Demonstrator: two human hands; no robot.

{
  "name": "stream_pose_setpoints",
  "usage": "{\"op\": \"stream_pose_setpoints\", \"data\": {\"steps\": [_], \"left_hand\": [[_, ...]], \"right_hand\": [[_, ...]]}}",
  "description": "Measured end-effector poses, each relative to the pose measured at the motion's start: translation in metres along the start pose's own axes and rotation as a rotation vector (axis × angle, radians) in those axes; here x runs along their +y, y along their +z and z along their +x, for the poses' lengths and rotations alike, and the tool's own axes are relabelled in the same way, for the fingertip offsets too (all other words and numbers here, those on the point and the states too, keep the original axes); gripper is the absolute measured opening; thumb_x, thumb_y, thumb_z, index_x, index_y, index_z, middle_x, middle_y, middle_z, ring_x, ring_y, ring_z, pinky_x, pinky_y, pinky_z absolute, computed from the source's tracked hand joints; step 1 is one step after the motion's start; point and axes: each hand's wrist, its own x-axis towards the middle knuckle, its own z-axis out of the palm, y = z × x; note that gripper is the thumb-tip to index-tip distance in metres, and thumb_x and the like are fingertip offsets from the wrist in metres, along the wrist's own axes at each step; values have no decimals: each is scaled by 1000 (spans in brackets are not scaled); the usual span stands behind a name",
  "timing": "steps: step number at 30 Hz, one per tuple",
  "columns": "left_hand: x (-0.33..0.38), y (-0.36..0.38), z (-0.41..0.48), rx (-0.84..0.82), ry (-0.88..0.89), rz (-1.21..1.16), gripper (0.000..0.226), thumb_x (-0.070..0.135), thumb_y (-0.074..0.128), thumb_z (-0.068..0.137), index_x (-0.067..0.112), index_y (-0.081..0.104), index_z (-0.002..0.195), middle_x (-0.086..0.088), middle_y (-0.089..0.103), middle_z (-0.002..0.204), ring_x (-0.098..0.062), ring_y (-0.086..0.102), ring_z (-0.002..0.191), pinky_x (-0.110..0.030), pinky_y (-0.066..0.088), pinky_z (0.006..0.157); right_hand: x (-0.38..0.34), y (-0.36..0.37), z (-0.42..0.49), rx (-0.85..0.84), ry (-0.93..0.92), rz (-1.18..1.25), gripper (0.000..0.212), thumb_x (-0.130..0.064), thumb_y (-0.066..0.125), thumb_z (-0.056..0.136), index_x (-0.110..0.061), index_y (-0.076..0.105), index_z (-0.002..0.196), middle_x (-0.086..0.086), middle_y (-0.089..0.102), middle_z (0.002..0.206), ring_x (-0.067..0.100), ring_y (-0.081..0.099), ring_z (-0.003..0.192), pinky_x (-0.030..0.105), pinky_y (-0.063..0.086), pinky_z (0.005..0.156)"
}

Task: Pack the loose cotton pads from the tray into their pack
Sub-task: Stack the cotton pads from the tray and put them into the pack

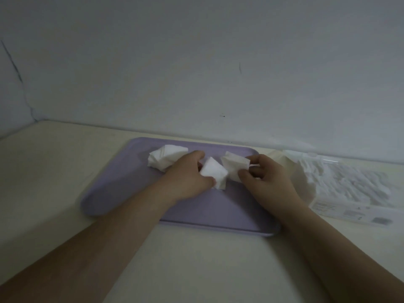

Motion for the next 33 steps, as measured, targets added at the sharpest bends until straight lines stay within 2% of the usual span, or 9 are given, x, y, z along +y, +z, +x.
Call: {"op": "stream_pose_setpoints", "data": {"steps": [4,8,12,15,20,24,27,31,33], "left_hand": [[1,-6,-5,-34,-31,-160,32,16,81,76,21,68,104,0,72,97,-15,66,84,-24,48,71],[1,-8,-6,0,5,-287,25,14,86,77,20,67,91,10,63,76,-2,53,67,-12,39,57],[3,-7,-9,-67,98,-545,36,5,90,72,15,67,98,0,72,88,-11,64,79,-24,54,73],[3,2,-10,-77,124,-573,27,5,84,80,11,71,103,-11,78,100,-18,71,88,-36,58,86],[-2,6,-12,-61,179,-483,24,4,80,84,16,74,105,-6,78,104,-14,70,90,-31,58,84],[1,8,-13,-63,168,-594,31,-9,77,83,7,69,108,-20,76,106,-22,71,88,-32,63,77],[3,9,-13,-34,159,-604,31,-10,78,80,7,68,105,-20,76,102,-20,70,84,-29,62,73],[1,10,-12,23,192,-539,31,0,85,78,11,67,101,-12,76,100,-19,72,81,-38,62,77],[0,10,-12,51,197,-487,40,13,88,72,20,67,105,-6,73,107,-22,71,83,-39,60,77]], "right_hand": [[3,-1,-1,44,-30,43,7,-10,67,95,-14,71,91,-6,79,79,-1,68,71,17,52,70],[3,-1,-1,154,-22,-27,9,-16,68,93,-14,67,84,3,72,75,3,59,63,12,44,59],[5,-1,0,80,-6,70,11,-20,74,90,-15,69,82,0,76,77,8,65,71,30,52,72],[5,0,0,-25,17,205,8,-15,75,91,-14,71,85,-8,78,78,0,63,72,28,52,73],[5,-3,-1,-158,15,250,12,-11,71,94,-16,81,99,3,81,96,15,71,90,49,57,93],[6,-4,-3,-191,15,248,20,-2,66,95,-15,81,99,8,81,97,15,71,89,51,56,96],[3,-7,-2,-232,49,338,14,-11,74,84,-6,79,96,19,78,100,17,69,90,46,55,96],[3,-8,-6,-302,41,381,36,-24,90,72,-7,77,101,11,80,101,23,75,99,40,57,96],[5,-5,-5,-242,-22,270,26,-13,89,77,-8,74,97,7,81,98,20,75,96,40,59,93]]}}
